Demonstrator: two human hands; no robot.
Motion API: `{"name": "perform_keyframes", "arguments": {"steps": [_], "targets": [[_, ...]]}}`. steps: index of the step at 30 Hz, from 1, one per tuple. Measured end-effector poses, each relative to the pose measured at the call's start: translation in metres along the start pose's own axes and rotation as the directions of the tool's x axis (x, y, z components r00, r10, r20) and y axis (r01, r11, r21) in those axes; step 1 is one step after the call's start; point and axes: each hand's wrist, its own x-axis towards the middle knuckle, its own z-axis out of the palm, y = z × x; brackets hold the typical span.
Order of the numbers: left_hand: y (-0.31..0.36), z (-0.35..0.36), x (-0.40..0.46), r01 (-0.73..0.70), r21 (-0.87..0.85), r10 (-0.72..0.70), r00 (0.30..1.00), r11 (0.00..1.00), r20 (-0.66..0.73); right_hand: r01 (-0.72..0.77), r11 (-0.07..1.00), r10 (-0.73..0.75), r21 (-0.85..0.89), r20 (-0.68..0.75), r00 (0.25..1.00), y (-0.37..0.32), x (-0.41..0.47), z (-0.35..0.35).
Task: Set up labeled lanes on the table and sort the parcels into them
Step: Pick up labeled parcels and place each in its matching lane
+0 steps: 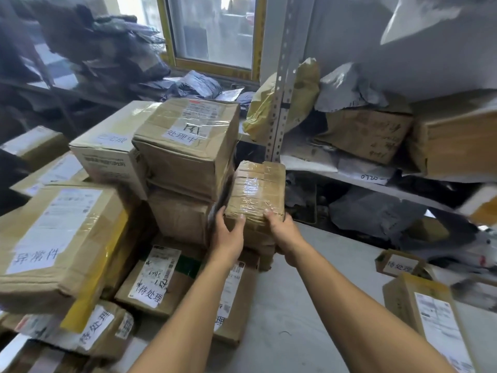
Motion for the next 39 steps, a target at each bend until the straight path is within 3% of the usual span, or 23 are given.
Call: {"name": "perform_keyframes", "arguments": {"steps": [10,15,18,21,25,33,39], "targets": [[-0.012,0.005,-0.024,-0.128,-0.053,0.127,0.992,0.990,-0.012,0.085,0.992,-0.084,0.089,-0.019,0.996,0.012,-0.020,-0.010],[-0.014,0.011,-0.051,-0.196,-0.024,0.194,0.978,0.980,-0.071,0.172,0.972,-0.165,0.158,-0.057,0.985,0.033,-0.047,-0.023],[-0.013,0.020,-0.068,-0.210,-0.097,0.201,0.975,0.973,-0.095,0.257,0.945,-0.243,0.204,-0.090,0.966,0.040,-0.065,-0.034],[-0.012,0.028,-0.082,-0.219,-0.222,0.194,0.972,0.950,-0.129,0.338,0.929,-0.324,0.152,-0.106,0.940,0.044,-0.086,-0.049],[-0.011,0.042,-0.102,-0.200,-0.363,0.189,0.980,0.910,-0.065,0.406,0.913,-0.397,0.036,-0.146,0.906,0.039,-0.112,-0.068],[-0.010,0.064,-0.146,-0.226,-0.395,0.232,0.972,0.891,-0.035,0.381,0.914,-0.401,-0.142,-0.161,0.902,0.034,-0.143,-0.107],[-0.009,0.070,-0.169,-0.161,-0.506,0.175,0.984,0.847,-0.020,0.248,0.900,-0.228,0.359,-0.100,0.969,0.030,-0.151,-0.147]]}}
